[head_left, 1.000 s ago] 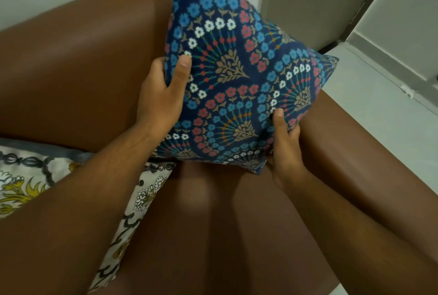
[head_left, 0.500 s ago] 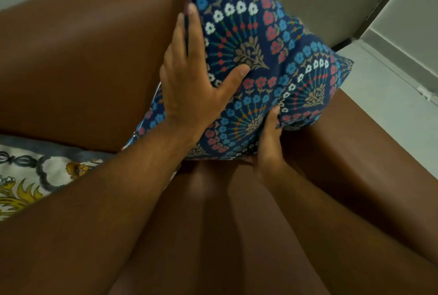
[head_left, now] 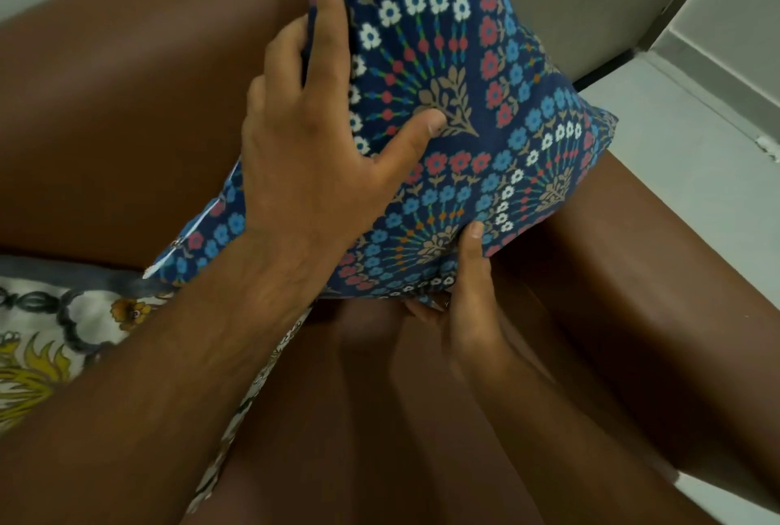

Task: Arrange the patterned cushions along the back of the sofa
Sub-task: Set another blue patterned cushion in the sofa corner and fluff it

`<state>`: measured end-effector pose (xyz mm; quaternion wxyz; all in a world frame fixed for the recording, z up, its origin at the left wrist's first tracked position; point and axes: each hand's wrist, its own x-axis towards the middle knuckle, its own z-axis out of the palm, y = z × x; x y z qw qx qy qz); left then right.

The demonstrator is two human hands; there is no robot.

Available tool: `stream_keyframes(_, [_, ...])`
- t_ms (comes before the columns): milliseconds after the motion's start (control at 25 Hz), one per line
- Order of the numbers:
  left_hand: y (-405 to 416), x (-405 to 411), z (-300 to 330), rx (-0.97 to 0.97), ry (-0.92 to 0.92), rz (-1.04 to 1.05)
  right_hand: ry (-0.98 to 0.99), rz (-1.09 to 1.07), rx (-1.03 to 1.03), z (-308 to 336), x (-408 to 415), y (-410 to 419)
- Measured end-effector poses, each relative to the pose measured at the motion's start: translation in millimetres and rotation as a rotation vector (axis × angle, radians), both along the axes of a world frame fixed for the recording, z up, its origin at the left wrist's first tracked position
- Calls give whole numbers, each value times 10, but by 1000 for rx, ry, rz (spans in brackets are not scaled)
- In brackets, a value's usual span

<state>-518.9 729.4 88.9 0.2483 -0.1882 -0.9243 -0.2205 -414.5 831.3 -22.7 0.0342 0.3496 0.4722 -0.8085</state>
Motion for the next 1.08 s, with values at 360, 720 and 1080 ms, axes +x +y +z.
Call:
stream_keyframes(360, [-90, 103, -254, -157, 71, 43, 77, -40, 697, -173, 45, 42])
stream_keyframes(720, [30, -392, -611, -414, 103, 118, 24, 28, 937, -327, -663, -27])
stream_keyframes(1080, [-286, 100, -163, -395, -14, -49, 101, 146, 901, -73, 74, 126])
